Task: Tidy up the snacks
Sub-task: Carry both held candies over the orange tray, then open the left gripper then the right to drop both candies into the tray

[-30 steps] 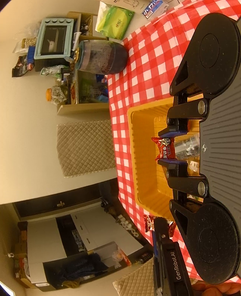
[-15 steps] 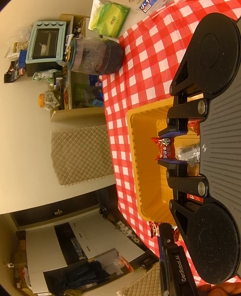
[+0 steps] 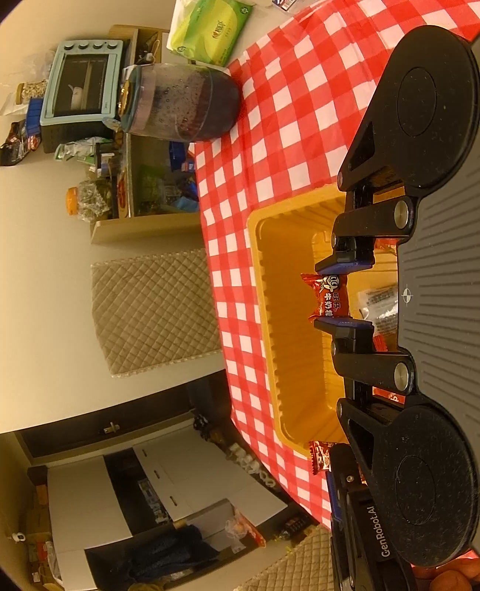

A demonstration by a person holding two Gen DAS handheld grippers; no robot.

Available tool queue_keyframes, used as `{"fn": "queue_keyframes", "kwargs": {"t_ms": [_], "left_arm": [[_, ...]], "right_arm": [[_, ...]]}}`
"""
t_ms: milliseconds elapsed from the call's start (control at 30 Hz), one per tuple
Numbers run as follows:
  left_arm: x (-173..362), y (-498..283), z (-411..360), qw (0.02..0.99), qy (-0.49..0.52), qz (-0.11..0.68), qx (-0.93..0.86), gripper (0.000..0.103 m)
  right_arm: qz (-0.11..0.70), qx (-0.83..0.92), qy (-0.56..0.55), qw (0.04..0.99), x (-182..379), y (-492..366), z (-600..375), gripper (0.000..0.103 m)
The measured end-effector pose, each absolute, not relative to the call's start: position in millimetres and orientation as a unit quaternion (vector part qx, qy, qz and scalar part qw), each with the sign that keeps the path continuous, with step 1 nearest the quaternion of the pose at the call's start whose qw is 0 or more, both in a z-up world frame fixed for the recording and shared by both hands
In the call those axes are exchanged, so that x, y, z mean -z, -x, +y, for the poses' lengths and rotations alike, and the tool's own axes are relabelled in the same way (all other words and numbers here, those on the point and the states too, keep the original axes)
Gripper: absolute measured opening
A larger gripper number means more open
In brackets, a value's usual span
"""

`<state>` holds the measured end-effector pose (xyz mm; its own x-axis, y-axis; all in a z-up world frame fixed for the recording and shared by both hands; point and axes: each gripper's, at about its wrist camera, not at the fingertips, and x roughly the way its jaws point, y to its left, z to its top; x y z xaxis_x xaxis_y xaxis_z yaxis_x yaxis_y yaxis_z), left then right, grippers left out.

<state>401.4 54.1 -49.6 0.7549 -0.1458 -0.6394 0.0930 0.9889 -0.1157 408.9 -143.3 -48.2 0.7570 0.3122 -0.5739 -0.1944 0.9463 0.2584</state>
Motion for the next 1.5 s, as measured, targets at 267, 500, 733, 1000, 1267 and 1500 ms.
{"fn": "queue_keyframes", "kwargs": {"t_ms": [267, 500, 733, 1000, 1267, 1500], "left_arm": [[50.3, -401.9, 54.3, 0.935, 0.037, 0.346, 0.063, 0.018], [50.6, -401.7, 53.4, 0.936, 0.042, 0.343, 0.065, 0.028], [50.0, -401.0, 57.1, 0.939, 0.044, 0.338, 0.055, 0.036], [51.6, -400.4, 54.1, 0.938, 0.036, 0.341, 0.056, 0.036], [51.8, -400.1, 53.1, 0.938, 0.035, 0.341, 0.056, 0.036], [54.4, -399.5, 52.8, 0.937, 0.034, 0.343, 0.055, 0.038]], "right_arm": [[0.323, -0.136, -0.091, 0.932, 50.3, -410.1, -142.4, 0.025], [0.323, -0.136, -0.093, 0.932, 50.2, -410.9, -143.4, 0.025], [0.323, -0.135, -0.099, 0.932, 49.7, -410.6, -146.9, 0.025], [0.321, -0.14, -0.101, 0.931, 48.4, -409.4, -146.5, 0.025], [0.32, -0.141, -0.101, 0.931, 48.8, -410.0, -146.9, 0.025], [0.308, -0.156, -0.109, 0.932, 48.4, -409.2, -146.7, 0.03]]}}
